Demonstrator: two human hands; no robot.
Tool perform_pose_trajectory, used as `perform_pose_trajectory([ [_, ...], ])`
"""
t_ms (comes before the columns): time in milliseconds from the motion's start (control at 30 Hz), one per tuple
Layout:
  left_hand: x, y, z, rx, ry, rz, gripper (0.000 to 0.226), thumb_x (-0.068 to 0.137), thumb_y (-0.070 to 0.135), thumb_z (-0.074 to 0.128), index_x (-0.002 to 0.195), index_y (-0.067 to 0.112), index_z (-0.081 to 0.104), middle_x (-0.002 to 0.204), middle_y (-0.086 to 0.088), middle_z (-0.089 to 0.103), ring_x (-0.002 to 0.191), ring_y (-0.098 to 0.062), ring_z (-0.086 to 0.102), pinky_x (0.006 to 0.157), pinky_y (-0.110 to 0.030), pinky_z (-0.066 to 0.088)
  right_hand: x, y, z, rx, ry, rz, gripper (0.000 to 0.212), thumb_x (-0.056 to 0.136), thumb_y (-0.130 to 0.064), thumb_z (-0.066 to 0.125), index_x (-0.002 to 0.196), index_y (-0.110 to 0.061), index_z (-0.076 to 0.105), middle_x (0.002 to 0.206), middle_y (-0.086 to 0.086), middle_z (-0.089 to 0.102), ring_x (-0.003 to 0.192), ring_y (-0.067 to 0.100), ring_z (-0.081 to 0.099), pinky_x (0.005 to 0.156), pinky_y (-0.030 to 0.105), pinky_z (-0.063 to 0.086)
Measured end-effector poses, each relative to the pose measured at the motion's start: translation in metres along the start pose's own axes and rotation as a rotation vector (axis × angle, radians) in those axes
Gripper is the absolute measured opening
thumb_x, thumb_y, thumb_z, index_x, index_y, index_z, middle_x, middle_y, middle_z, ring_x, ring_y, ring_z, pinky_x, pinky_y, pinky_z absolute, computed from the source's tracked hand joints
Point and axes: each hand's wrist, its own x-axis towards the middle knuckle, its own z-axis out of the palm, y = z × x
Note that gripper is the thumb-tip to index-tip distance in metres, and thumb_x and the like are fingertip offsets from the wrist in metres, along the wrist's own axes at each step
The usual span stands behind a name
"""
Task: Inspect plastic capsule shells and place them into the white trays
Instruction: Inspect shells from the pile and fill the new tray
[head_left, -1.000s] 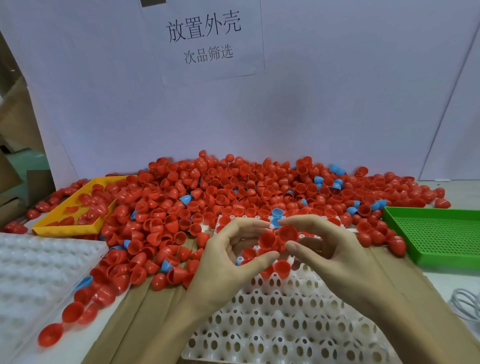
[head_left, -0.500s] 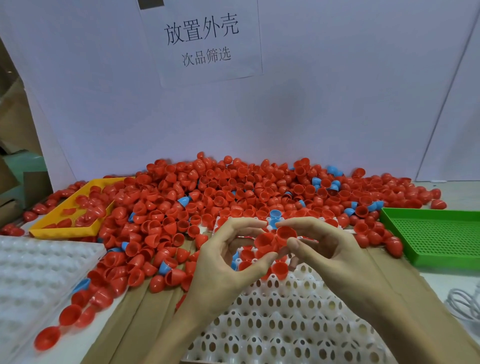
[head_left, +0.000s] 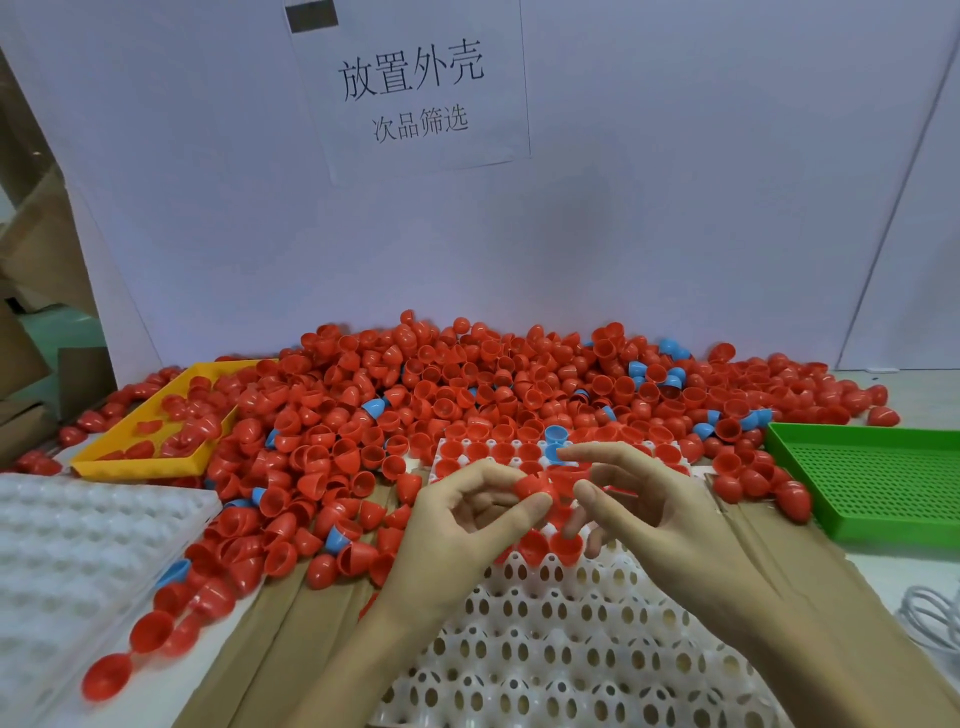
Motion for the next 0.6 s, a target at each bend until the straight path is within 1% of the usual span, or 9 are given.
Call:
perform_pose_trajectory([
  [100, 0.004, -0.006, -0.005, -0.023, 0.005, -0.076, 0.015, 0.086, 0.030, 0.083, 0.095, 0.018, 0.079, 0.098, -0.010, 0.081, 0.097, -0.024, 0.078, 0.088, -0.025, 0.059, 0.001, 0.002, -0.001, 0.010, 0.009, 0.032, 0.033, 0.097, -0.029, 0.067, 0.128, -0.022, 0.067, 0.099, 0.009, 0.076, 0.083, 0.029, 0.078, 0.069, 0.032, 0.062],
  [200, 0.007, -0.012, -0.010, 0.003, 0.027, -0.087, 0.023, 0.081, 0.034, 0.088, 0.090, 0.016, 0.077, 0.096, -0.009, 0.080, 0.097, -0.026, 0.078, 0.089, -0.029, 0.060, 0.002, 0.003, -0.002, -0.034, 0.023, 0.043, 0.030, 0.097, -0.025, 0.066, 0.127, -0.021, 0.067, 0.098, 0.011, 0.076, 0.080, 0.029, 0.077, 0.069, 0.035, 0.063],
  [267, 0.010, -0.015, -0.016, 0.037, 0.074, -0.085, 0.026, 0.079, 0.038, 0.091, 0.084, 0.018, 0.074, 0.092, -0.009, 0.079, 0.095, -0.027, 0.078, 0.087, -0.029, 0.061, 0.001, 0.005, -0.002, -0.054, 0.025, 0.054, 0.028, 0.099, -0.020, 0.065, 0.127, -0.021, 0.067, 0.096, 0.011, 0.075, 0.079, 0.029, 0.077, 0.069, 0.037, 0.063],
  [333, 0.015, -0.016, -0.028, 0.062, 0.141, -0.084, 0.032, 0.079, 0.043, 0.091, 0.081, 0.018, 0.072, 0.093, -0.011, 0.079, 0.095, -0.029, 0.078, 0.089, -0.033, 0.062, 0.001, 0.005, -0.003, -0.058, 0.034, 0.059, 0.028, 0.099, -0.020, 0.064, 0.126, -0.020, 0.067, 0.094, 0.009, 0.075, 0.078, 0.029, 0.076, 0.068, 0.038, 0.064],
  [433, 0.032, -0.013, -0.069, 0.103, 0.283, -0.069, 0.035, 0.080, 0.048, 0.090, 0.079, 0.019, 0.071, 0.090, -0.009, 0.079, 0.093, -0.026, 0.078, 0.089, -0.038, 0.059, 0.002, 0.005, -0.004, -0.067, 0.059, 0.063, 0.028, 0.096, -0.023, 0.063, 0.124, -0.020, 0.068, 0.092, 0.008, 0.076, 0.075, 0.029, 0.076, 0.066, 0.036, 0.063],
  [533, 0.062, -0.007, -0.132, 0.353, 0.498, -0.003, 0.030, 0.083, 0.038, 0.088, 0.076, 0.016, 0.069, 0.080, -0.005, 0.076, 0.084, -0.020, 0.075, 0.085, -0.039, 0.060, 0.004, 0.008, -0.005, -0.084, 0.063, 0.067, 0.023, 0.100, -0.014, 0.062, 0.121, -0.019, 0.069, 0.090, 0.008, 0.076, 0.072, 0.029, 0.075, 0.065, 0.035, 0.063],
  [600, 0.084, 0.000, -0.178, 0.562, 0.679, 0.014, 0.029, 0.083, 0.036, 0.088, 0.081, 0.014, 0.068, 0.078, 0.002, 0.072, 0.081, -0.017, 0.070, 0.081, -0.039, 0.059, 0.005, 0.009, -0.005, -0.099, 0.055, 0.069, 0.023, 0.100, -0.011, 0.062, 0.120, -0.019, 0.070, 0.088, 0.009, 0.076, 0.071, 0.029, 0.075, 0.064, 0.033, 0.063],
])
